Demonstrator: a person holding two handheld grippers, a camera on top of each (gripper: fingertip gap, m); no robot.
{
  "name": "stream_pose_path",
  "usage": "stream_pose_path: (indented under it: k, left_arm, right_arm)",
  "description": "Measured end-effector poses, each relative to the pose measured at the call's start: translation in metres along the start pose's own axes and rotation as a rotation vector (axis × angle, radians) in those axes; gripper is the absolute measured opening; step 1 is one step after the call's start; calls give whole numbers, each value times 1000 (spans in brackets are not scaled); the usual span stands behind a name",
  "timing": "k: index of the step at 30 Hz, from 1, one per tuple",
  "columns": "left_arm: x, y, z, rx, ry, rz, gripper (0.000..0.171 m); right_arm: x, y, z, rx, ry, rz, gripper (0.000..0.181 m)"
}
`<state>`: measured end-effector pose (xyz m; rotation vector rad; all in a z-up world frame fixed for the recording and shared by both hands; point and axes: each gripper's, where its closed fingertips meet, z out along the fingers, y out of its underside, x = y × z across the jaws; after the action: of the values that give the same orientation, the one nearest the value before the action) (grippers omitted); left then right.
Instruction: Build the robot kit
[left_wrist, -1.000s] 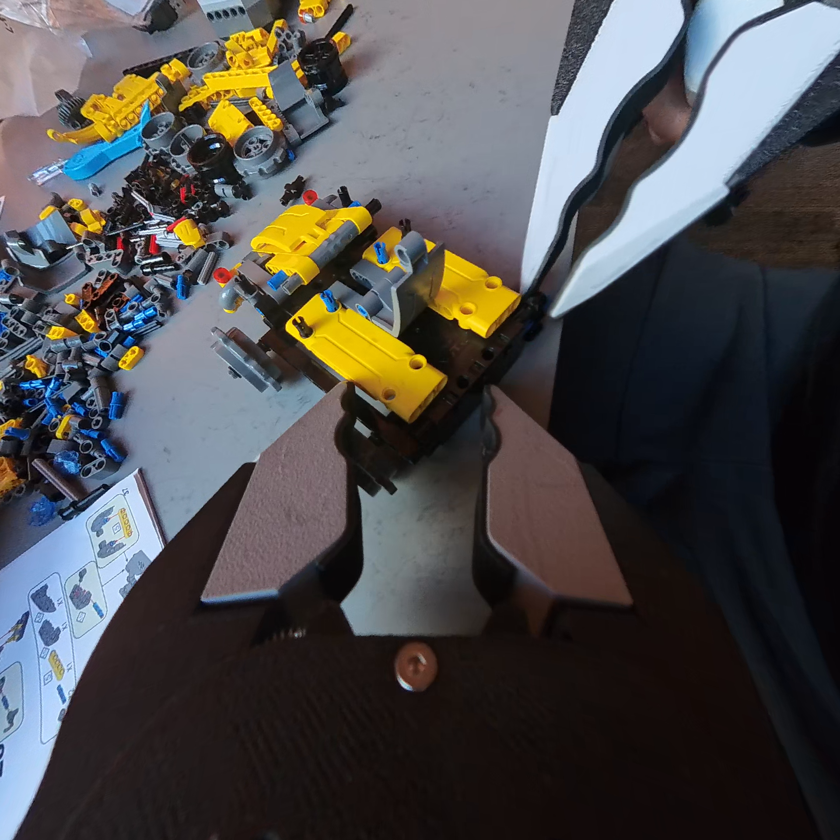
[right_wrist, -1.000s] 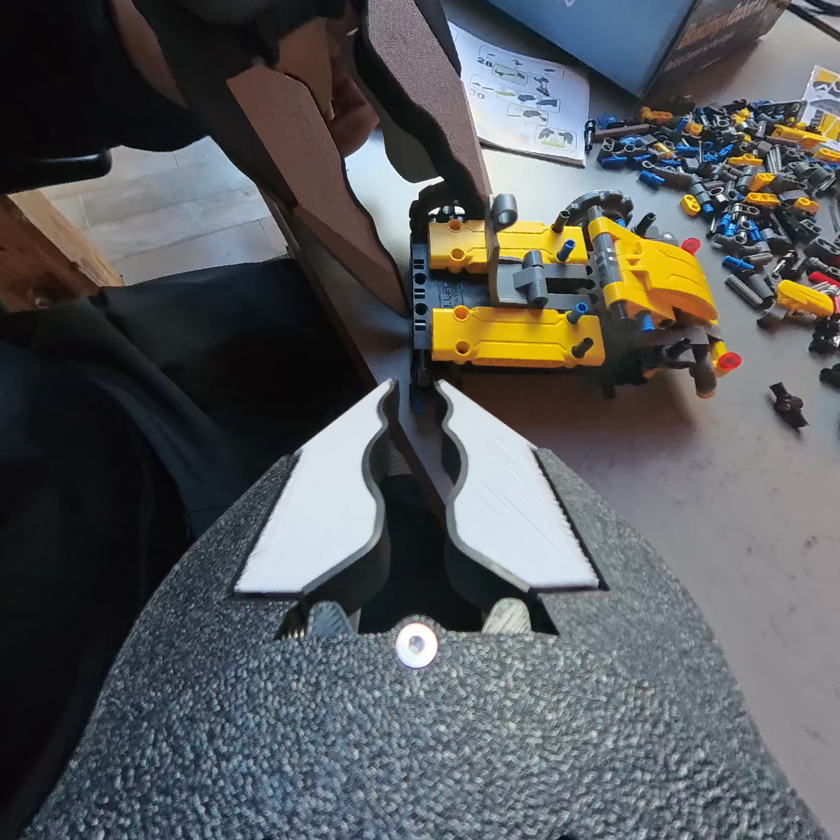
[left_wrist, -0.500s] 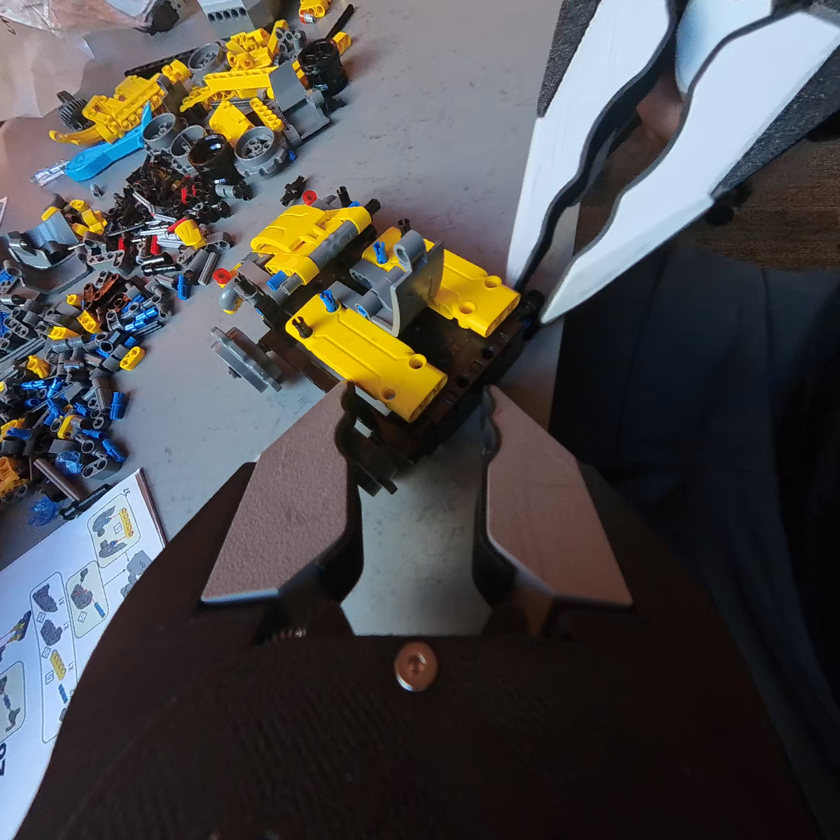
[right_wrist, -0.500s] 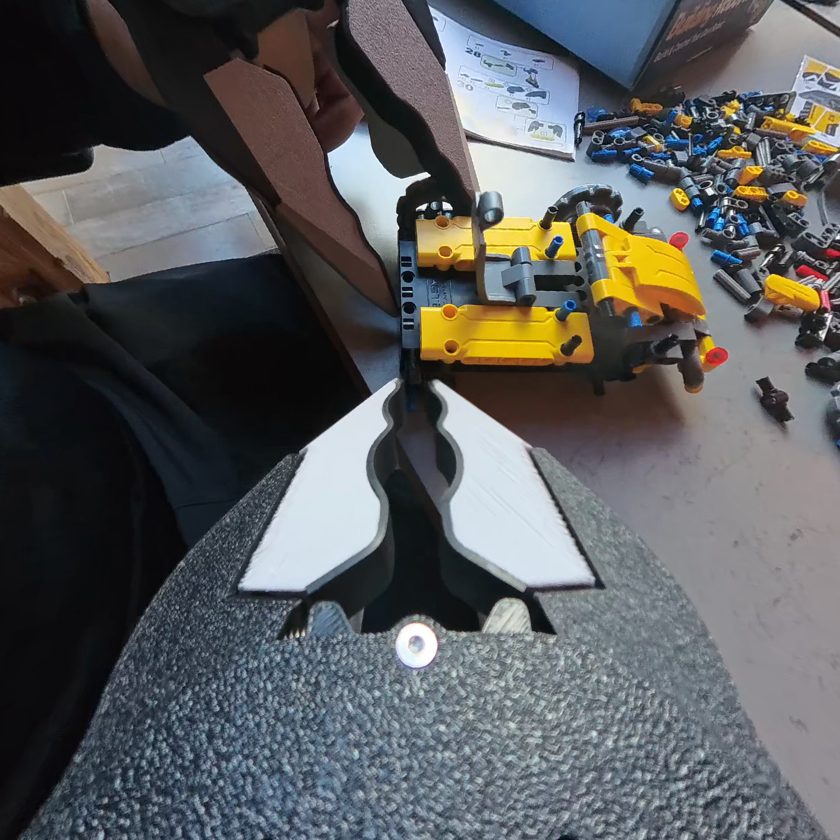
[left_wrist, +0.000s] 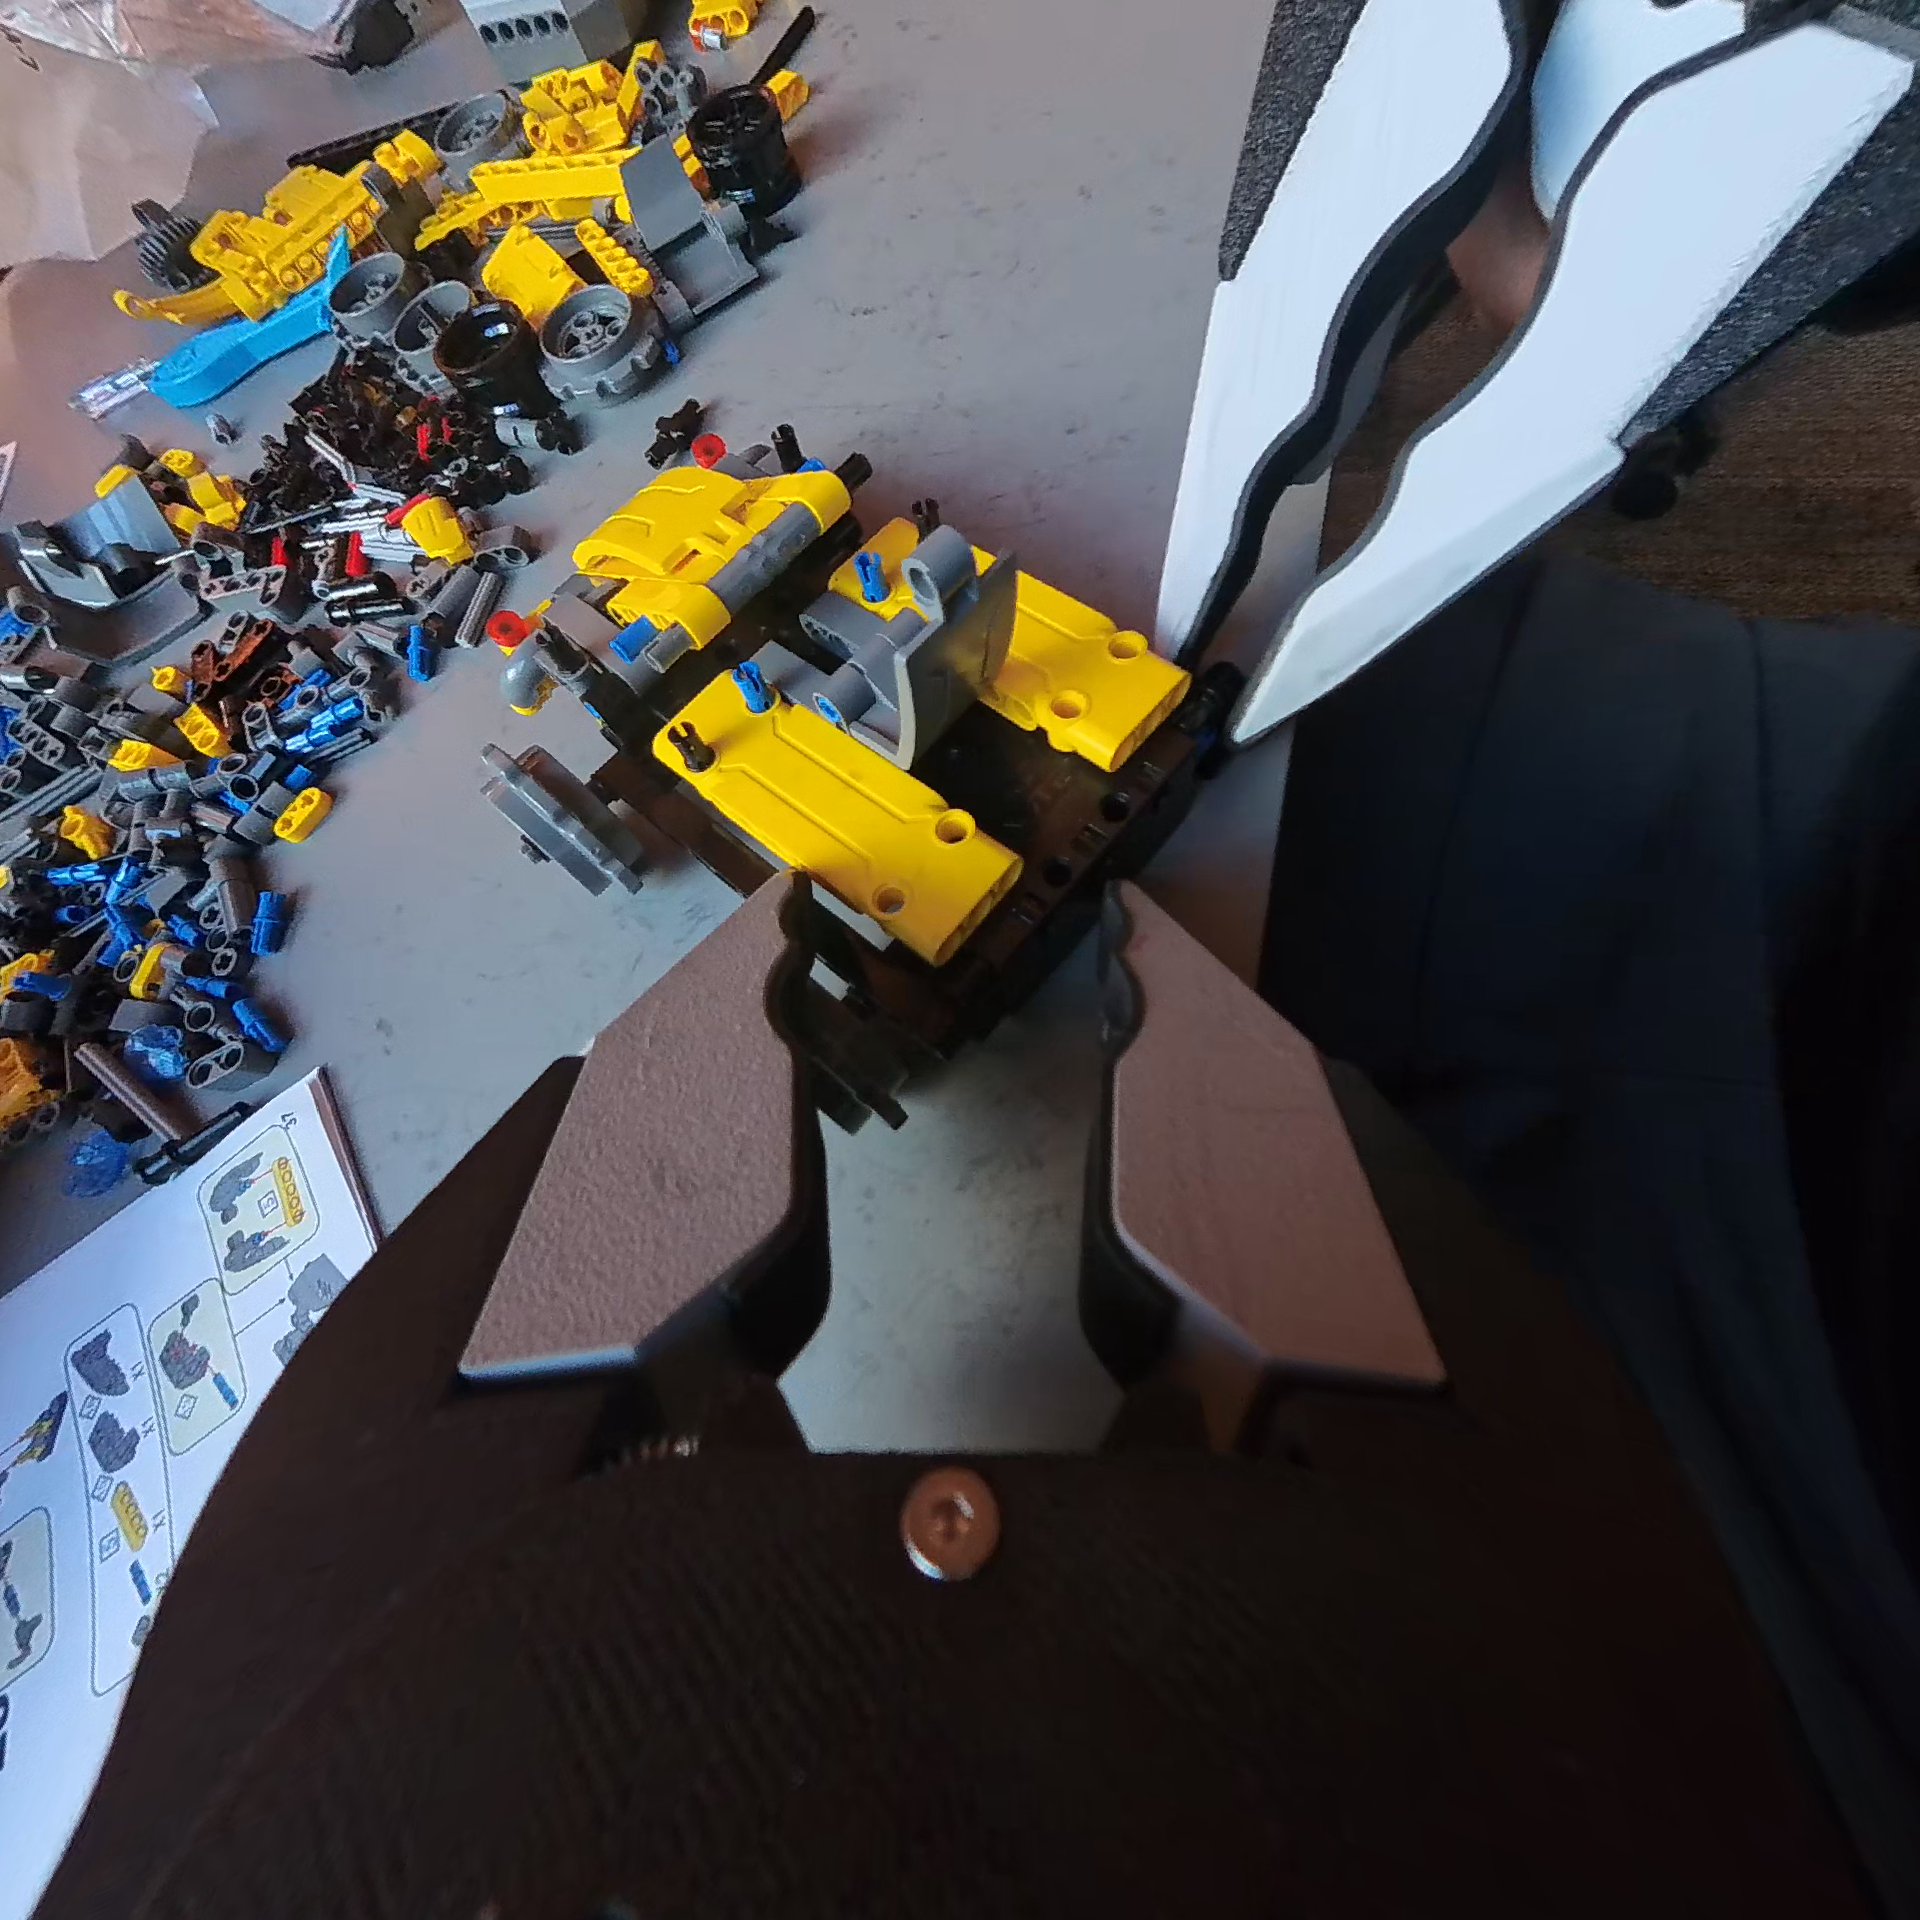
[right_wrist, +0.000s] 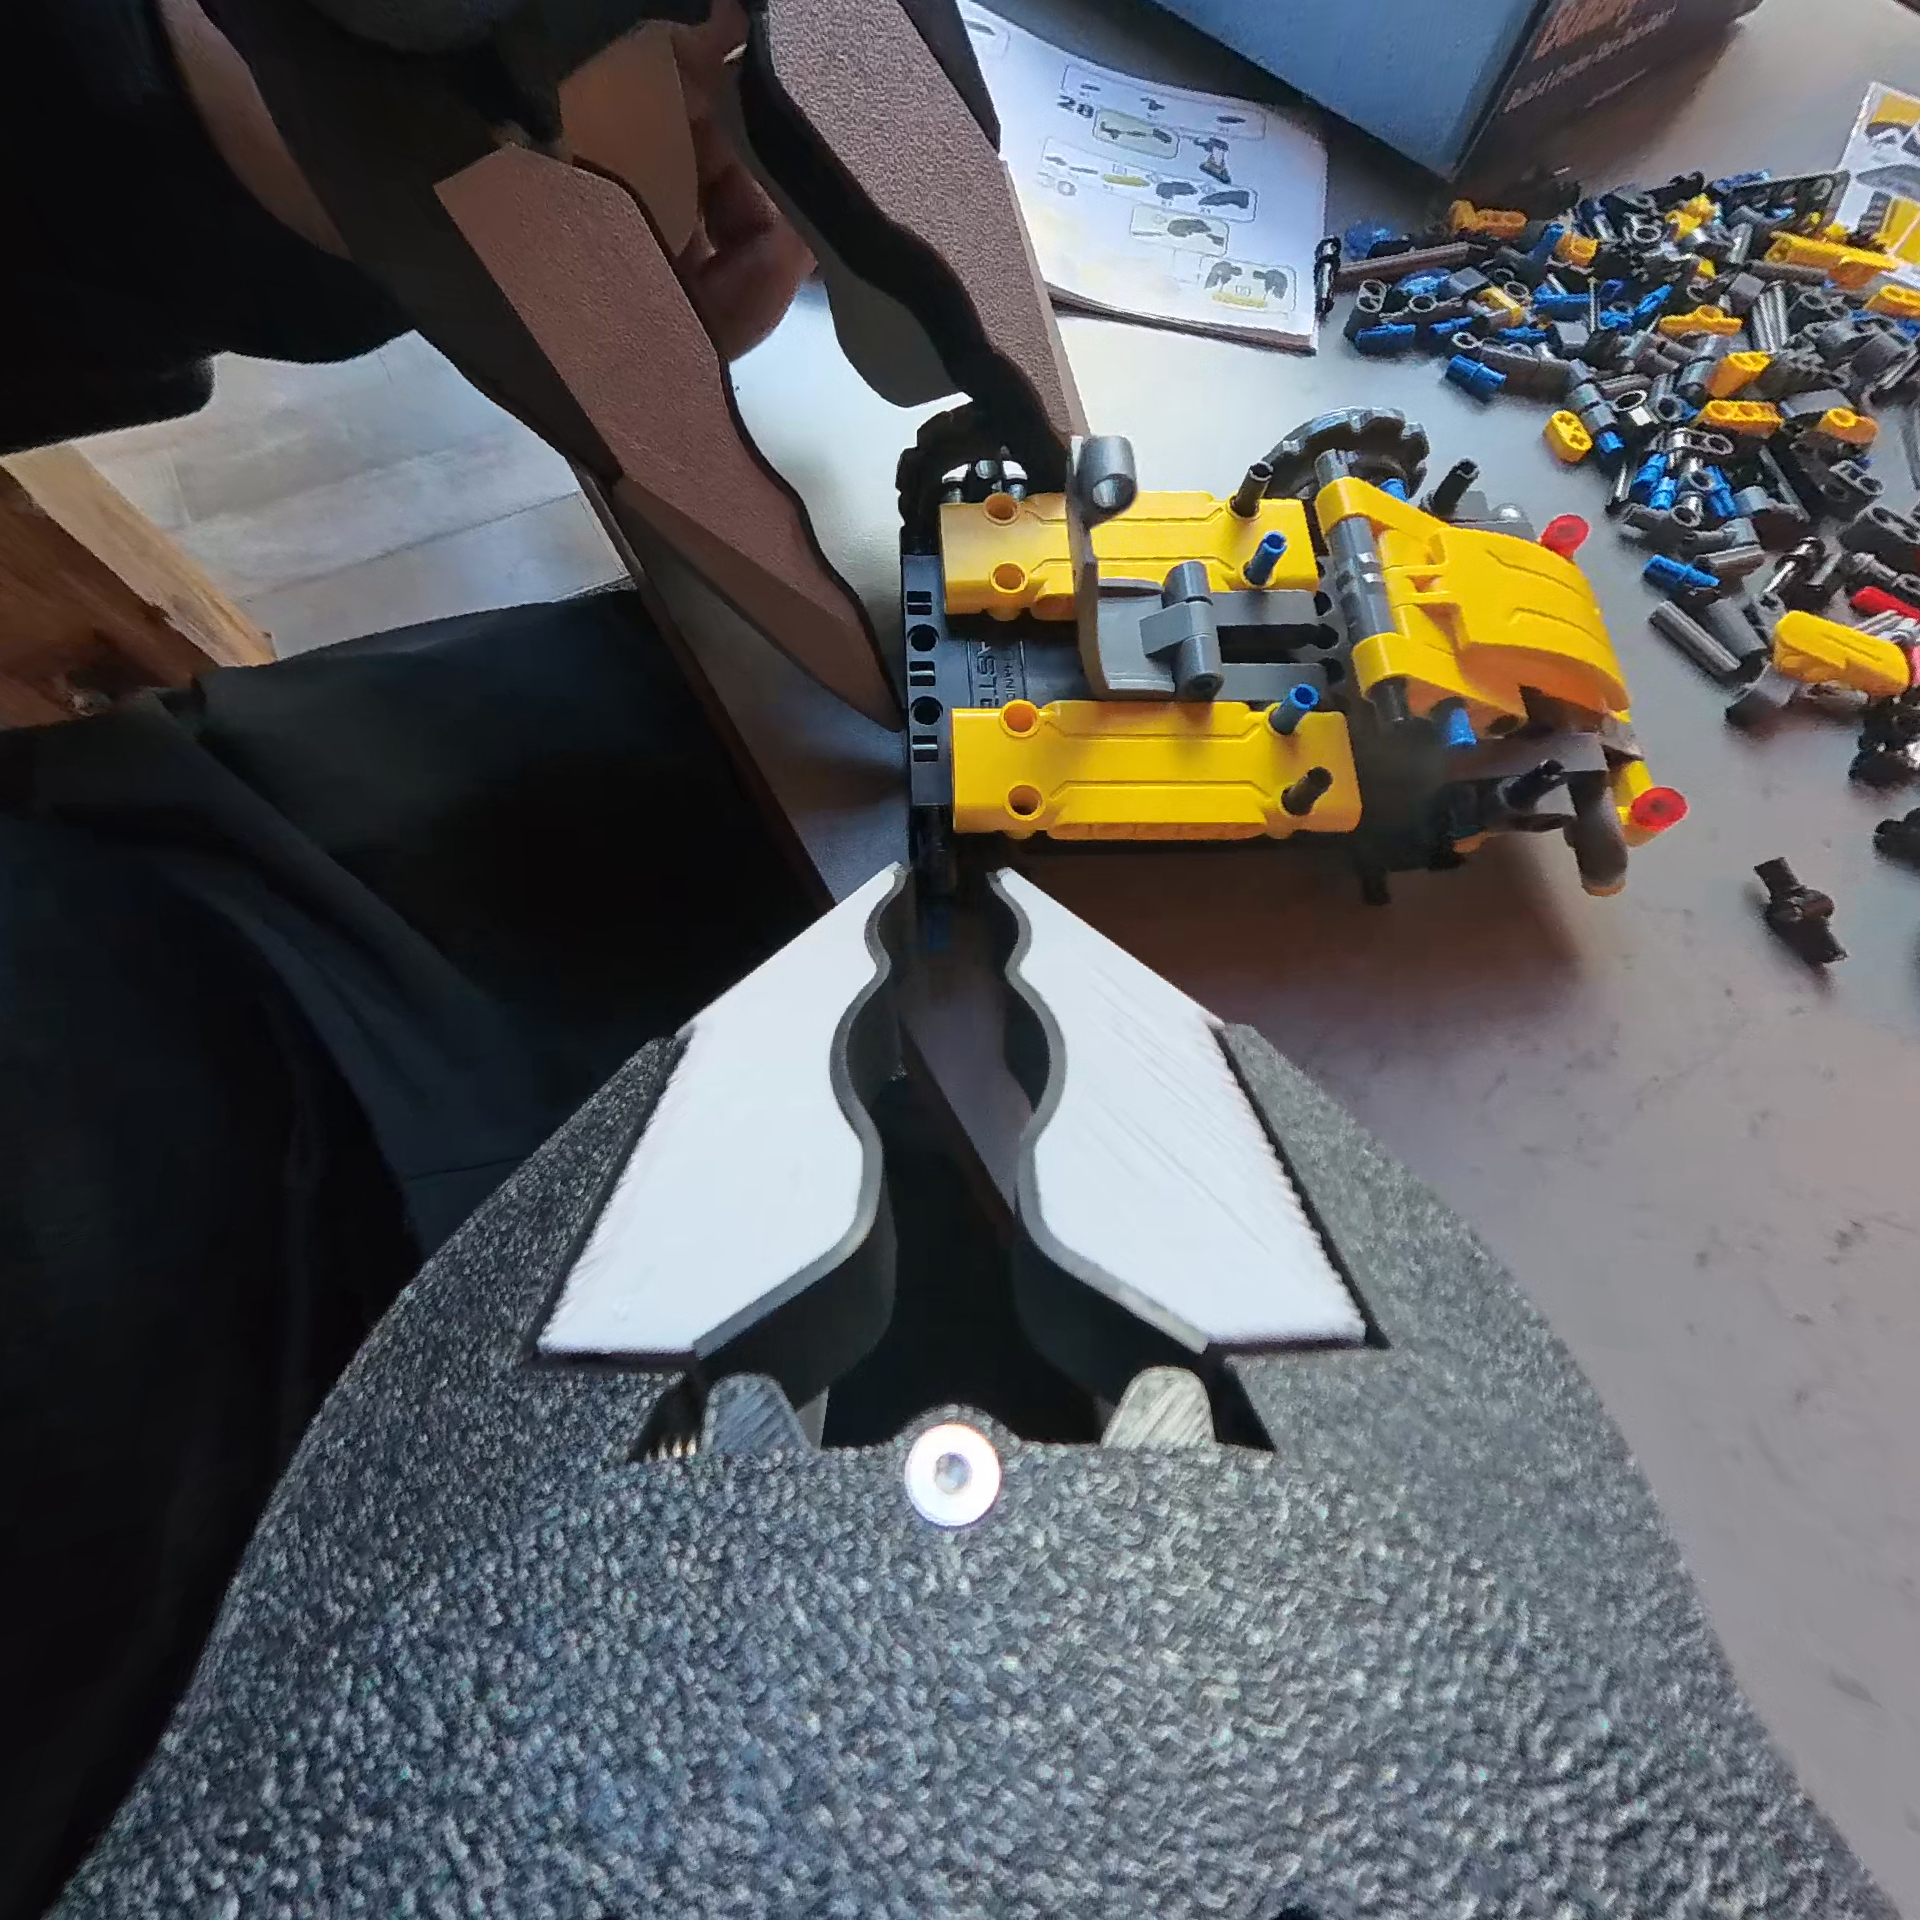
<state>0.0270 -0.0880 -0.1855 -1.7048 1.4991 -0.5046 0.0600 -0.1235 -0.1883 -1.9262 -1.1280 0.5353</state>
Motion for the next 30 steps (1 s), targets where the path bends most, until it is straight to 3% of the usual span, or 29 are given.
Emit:
stream_pose_path:
  k: [7, 14, 26, 30]
  left_arm:
    - [0, 0, 0, 0, 2, -3, 52]
    - [0, 0, 0, 1, 4, -5, 52]
    - [1, 0, -1, 5, 19, -18, 52]
    - [0, 0, -1, 5, 19, -23, 52]
  right_arm:
    - [-1, -1, 0, 5, -52, 50, 13]
    - [-1, 0, 0, -16, 13, -70, 13]
    - [-3, -3, 1, 46, -63, 74, 13]
    - [-2, -3, 1, 39, -55, 48, 13]
